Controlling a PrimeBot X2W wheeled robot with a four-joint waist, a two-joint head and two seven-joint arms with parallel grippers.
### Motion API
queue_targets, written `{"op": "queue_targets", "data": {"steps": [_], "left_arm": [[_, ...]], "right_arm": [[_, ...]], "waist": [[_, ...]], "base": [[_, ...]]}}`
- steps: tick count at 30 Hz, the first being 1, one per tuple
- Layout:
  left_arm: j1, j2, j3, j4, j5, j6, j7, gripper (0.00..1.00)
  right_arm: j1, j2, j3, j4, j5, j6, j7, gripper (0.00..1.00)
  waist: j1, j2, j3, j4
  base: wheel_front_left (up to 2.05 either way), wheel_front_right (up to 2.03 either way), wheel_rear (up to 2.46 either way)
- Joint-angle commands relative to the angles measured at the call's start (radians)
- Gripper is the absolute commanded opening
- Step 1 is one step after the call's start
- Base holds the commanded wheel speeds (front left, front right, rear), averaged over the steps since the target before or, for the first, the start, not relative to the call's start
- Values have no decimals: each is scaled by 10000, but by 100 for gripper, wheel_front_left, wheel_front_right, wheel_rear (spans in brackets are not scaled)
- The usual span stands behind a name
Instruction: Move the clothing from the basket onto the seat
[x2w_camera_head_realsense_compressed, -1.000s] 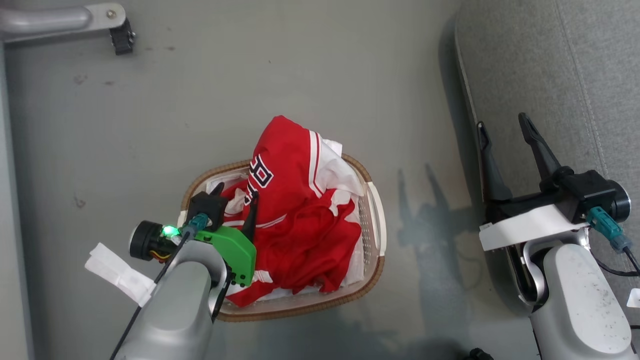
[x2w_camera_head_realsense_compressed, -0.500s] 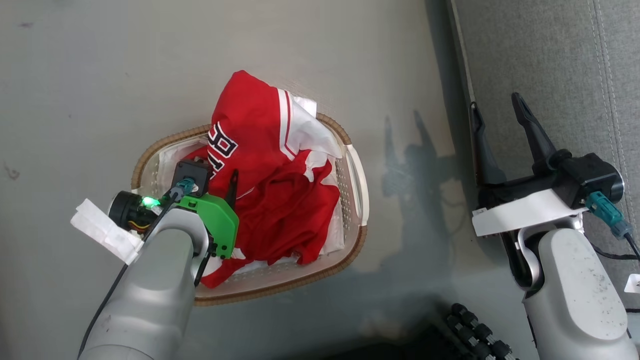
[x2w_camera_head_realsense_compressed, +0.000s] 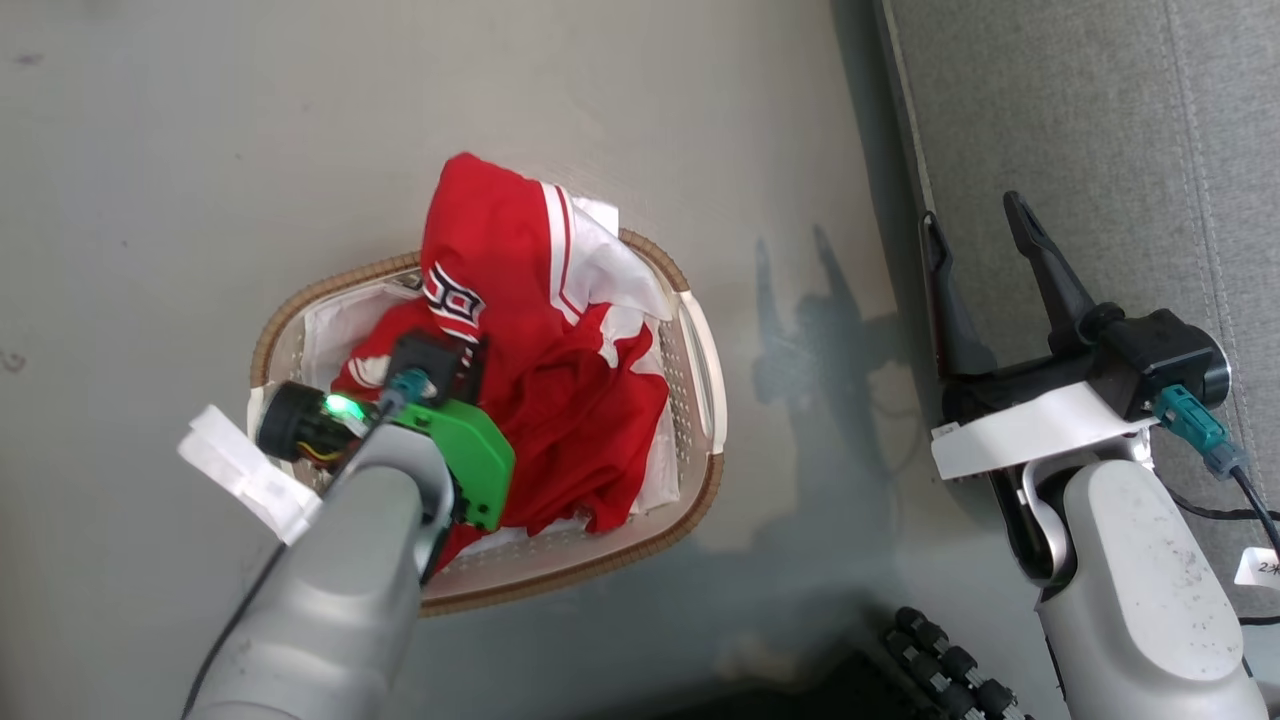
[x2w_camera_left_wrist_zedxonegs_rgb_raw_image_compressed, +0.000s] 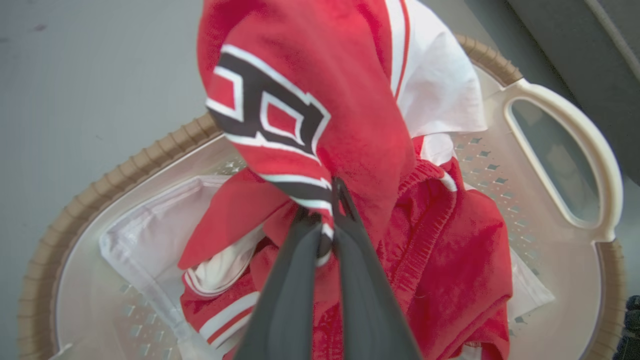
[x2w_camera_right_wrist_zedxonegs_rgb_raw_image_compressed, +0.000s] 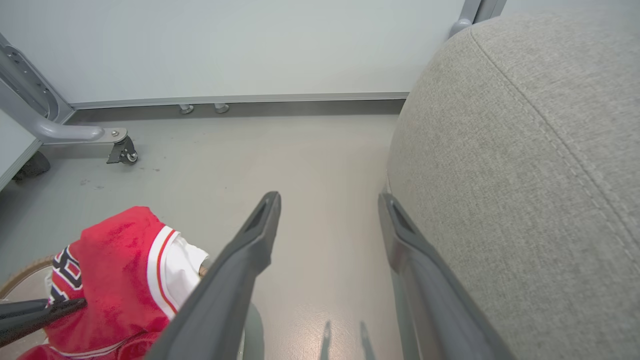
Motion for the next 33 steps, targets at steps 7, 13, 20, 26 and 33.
{"op": "queue_targets", "data": {"steps": [7,13,20,26,33], "left_arm": [[826,82,-886,-1523,-651,-28,-75,0],[1651,580,-926,-2952,-645,-29,-78,0],[2327,1173,-1115,-4142,-486,-30,-78,0],[2305,1646,-1552,-4688,-474,-30,-78,0],[1626,2253,-2115,-5353,-629,-31,125,0]], "right_arm": [[416,-34,-42,231,-183,-6,-49,100],[880,-34,-123,451,-368,-6,-49,100],[1611,-36,-319,752,-607,-6,-49,100],[2358,-36,-510,948,-784,-6,-49,100],[3157,-36,-602,1072,-875,-6,-49,100]], "waist": [[0,0,-1155,275],[0,0,-2377,516],[0,0,-4011,788],[0,0,-5371,1025],[0,0,-6783,1222]], "base": [[0,0,0],[0,0,0],[0,0,0],[0,0,0],[0,0,0]]}}
